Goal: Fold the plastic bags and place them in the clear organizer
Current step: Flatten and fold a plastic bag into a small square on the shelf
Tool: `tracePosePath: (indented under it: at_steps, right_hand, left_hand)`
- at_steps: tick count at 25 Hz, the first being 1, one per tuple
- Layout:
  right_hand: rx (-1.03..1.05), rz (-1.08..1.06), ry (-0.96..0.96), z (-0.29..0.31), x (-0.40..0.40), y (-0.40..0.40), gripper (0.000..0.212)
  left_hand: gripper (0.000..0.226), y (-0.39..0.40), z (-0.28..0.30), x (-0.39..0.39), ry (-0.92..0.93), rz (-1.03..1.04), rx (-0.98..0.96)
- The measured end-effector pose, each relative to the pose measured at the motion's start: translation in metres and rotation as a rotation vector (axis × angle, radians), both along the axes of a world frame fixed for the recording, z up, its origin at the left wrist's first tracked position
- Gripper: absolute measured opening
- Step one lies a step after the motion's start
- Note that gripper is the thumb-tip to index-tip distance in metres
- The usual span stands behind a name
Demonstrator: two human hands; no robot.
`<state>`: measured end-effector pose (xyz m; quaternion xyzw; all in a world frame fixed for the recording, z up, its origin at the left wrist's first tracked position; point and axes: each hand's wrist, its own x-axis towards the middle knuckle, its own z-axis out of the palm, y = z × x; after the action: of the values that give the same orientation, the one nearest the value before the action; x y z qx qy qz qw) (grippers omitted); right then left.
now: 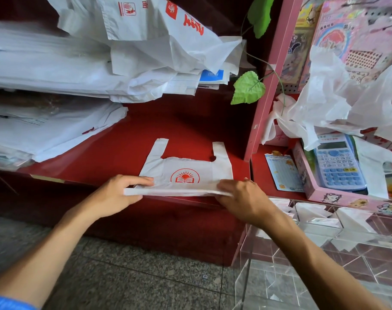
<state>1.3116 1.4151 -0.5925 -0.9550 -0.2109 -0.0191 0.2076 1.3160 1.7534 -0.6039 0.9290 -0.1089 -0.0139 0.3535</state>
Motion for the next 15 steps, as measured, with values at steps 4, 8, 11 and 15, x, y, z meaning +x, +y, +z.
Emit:
tracePosePath:
  at_steps: [4,8,11,15]
  right_hand:
    - [0.237,-0.078,0.012,0.006,0.004,-0.011,0.012]
    - [0.446,-0.27,0.063,0.002,0.014,-0.01,0.034]
    - [0.435,-0.326,0.155,0.0,0.019,-0.008,0.023]
    - [0.409,-0.418,0.147,-0.003,0.024,-0.003,0.038]
  left_hand:
    - [0.04,-0.006,0.008,-0.006,0.003,0.149,-0.151]
    - [0.023,-0.019,0.014,-0.008,-0.038,0.353,-0.272]
    - [0.013,-0.029,0.017,-0.005,-0.033,0.422,-0.3]
    - [0.025,-0.031,0.015,-0.001,-0.029,0.448,-0.201]
